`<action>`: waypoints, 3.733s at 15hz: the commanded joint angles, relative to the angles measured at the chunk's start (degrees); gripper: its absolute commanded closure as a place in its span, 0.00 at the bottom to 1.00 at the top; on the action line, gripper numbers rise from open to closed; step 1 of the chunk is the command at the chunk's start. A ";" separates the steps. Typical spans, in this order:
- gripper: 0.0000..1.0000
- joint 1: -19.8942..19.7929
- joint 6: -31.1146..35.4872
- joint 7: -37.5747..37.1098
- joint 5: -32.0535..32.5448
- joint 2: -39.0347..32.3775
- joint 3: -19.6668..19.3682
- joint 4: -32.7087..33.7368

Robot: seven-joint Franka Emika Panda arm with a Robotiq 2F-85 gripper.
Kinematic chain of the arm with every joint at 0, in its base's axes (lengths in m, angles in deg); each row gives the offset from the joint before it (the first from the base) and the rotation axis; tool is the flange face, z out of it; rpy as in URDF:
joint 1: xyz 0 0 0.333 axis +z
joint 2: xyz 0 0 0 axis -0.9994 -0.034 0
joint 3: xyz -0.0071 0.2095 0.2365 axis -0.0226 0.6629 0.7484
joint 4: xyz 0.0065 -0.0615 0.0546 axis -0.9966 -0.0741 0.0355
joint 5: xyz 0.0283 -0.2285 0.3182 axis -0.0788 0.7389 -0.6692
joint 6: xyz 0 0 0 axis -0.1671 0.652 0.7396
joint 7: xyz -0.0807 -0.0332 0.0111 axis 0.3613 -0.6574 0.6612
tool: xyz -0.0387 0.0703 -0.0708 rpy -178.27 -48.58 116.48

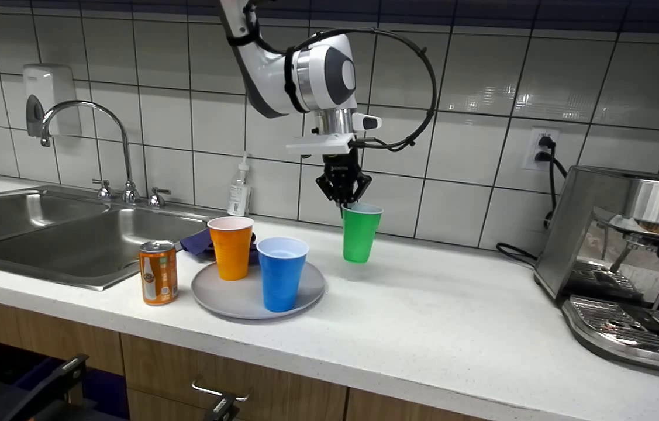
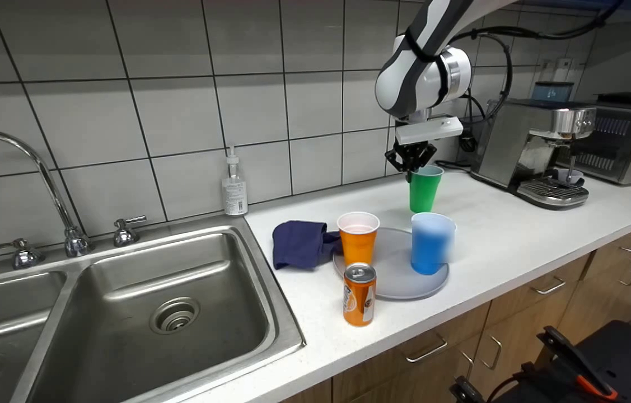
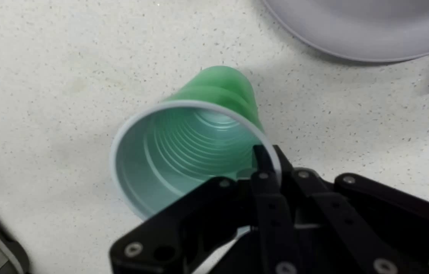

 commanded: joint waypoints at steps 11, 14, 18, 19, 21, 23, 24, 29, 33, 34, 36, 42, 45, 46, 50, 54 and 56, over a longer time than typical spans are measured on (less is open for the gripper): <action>0.99 6.83 0.96 -17.04 2.85 8.38 -0.40 -10.95; 0.99 7.94 1.33 -21.83 4.02 9.23 -0.46 -12.59; 0.99 8.67 2.34 -27.50 4.52 9.27 -0.14 -13.89; 0.99 8.74 2.67 -28.52 4.36 9.17 0.00 -14.09; 0.99 8.76 4.14 -30.04 3.84 8.85 0.33 -14.59; 0.99 8.88 5.26 -31.28 4.01 8.58 0.37 -14.89; 0.99 8.96 5.69 -31.87 4.05 8.47 0.35 -15.03; 0.99 9.81 7.25 -35.88 6.98 7.20 -0.59 -14.72; 0.99 9.90 7.75 -38.61 8.97 6.32 -0.74 -14.47; 0.99 9.82 7.81 -38.80 8.89 6.14 -0.66 -14.44; 0.99 9.66 7.79 -38.84 8.35 6.04 -0.46 -14.53; 0.99 9.46 7.40 -37.98 7.68 6.33 0.10 -14.81; 0.99 9.66 7.46 -37.83 7.62 6.28 0.39 -14.98; 0.99 9.83 7.47 -37.88 7.74 6.23 0.41 -15.01; 0.99 10.45 7.38 -38.14 8.05 5.88 0.27 -14.92; 0.99 10.86 7.59 -38.43 8.43 5.35 0.01 -14.92; 0.99 10.89 7.58 -38.22 8.31 5.17 0.03 -14.95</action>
